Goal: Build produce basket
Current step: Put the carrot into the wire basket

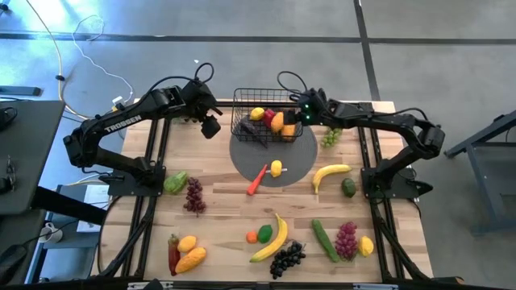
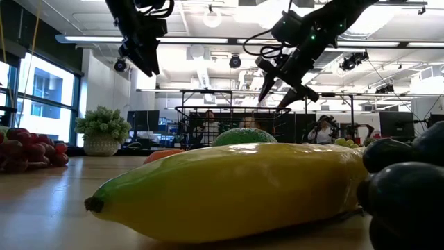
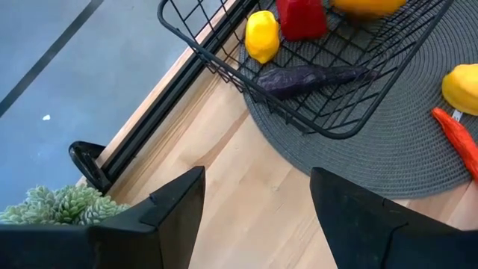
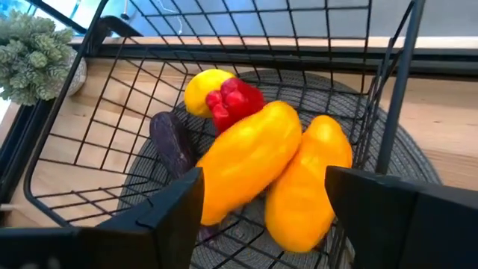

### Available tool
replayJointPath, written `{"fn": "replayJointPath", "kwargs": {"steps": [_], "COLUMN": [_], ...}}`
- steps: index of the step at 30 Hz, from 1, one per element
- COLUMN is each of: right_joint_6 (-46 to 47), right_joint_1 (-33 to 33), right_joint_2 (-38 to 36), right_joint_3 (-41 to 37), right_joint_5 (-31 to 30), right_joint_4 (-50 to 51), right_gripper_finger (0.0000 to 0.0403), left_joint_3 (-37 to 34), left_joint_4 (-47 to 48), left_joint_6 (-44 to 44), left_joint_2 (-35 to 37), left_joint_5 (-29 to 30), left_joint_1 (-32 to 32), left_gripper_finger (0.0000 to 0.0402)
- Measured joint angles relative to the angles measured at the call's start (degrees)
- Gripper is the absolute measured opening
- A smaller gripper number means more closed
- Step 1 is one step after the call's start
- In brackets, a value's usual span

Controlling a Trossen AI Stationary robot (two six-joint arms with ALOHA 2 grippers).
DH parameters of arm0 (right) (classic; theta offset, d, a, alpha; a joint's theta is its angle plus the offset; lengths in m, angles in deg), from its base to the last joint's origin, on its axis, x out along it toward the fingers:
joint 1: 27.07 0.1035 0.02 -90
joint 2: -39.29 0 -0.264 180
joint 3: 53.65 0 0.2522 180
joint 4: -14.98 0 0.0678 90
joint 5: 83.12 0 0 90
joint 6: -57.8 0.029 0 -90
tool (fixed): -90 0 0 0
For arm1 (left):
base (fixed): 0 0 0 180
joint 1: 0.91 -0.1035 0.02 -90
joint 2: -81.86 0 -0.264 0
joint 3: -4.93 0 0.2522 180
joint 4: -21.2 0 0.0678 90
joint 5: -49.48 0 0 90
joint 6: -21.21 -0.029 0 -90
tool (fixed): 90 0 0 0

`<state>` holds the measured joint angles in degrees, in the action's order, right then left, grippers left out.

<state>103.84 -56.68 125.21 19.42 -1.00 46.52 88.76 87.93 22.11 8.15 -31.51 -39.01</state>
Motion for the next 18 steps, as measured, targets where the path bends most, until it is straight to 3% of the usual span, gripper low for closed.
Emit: {"fn": "replayJointPath", "kwargs": {"steps": [9, 18], "right_joint_6": [-3.50, -6.55], "right_joint_1": [-1.20, -0.32], "right_joint_2": [-0.05, -3.41], "right_joint_3": [-0.01, -0.01], "right_joint_5": [0.99, 2.09], "right_joint_4": [-1.85, -2.58], "right_gripper_finger": [0.0261, 0.0261], "left_joint_3": [0.02, 0.02], "left_joint_4": [5.59, 12.85], "left_joint_6": [1.25, 3.49], "left_joint_2": [0.00, 0.00], "left_joint_5": [-0.43, -7.53], "left_joint_1": [0.56, 5.83], "left_gripper_finger": [0.0231, 0.0231]}}
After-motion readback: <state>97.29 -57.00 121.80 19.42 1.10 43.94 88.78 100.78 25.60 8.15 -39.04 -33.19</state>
